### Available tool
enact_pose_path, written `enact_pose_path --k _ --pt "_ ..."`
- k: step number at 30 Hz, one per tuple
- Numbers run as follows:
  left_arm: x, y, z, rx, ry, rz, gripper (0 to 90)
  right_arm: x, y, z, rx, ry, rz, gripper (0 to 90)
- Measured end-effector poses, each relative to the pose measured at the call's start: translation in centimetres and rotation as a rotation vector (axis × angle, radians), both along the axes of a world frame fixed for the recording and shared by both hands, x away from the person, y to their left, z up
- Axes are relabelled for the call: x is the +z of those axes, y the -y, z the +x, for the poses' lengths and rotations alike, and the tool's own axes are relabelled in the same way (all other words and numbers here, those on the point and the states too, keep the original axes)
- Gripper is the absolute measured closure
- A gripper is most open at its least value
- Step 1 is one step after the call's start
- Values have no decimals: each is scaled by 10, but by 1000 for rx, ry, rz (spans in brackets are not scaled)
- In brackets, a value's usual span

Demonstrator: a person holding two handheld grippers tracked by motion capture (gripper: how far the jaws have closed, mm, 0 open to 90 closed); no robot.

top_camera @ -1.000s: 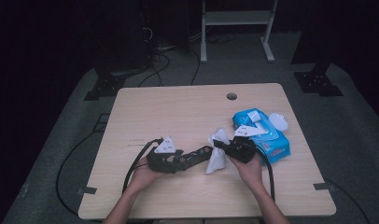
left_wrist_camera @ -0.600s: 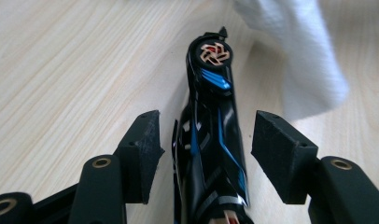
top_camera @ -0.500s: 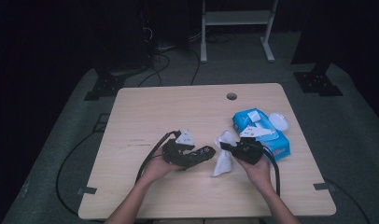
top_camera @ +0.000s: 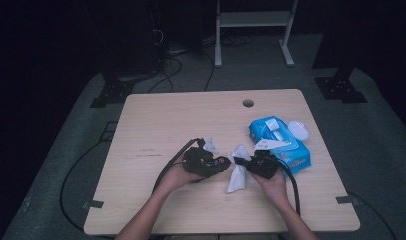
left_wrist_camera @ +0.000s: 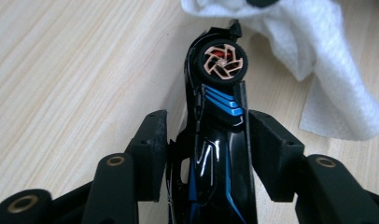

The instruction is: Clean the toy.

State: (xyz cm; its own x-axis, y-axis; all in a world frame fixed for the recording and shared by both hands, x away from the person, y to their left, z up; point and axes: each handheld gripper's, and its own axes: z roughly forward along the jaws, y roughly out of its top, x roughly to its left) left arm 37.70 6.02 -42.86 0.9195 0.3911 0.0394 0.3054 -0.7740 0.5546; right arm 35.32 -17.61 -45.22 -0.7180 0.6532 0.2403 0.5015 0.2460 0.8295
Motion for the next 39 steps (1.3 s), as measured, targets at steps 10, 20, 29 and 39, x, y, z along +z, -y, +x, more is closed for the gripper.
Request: enact_pose_path --k 10,20,29,39 --pt "-3 14 3 12 -7 83 526 -9 -5 4 -5 -34 -6 860" --pt "-4 11 3 -13 -15 48 580 -13 -4 7 -11 -77 38 860" --pt "6 -8 -7 -29 35 -95 582 8 -4 0 16 -45 137 862" --pt "17 -27 -22 -38 121 -242 582 49 -16 -10 86 40 189 862"
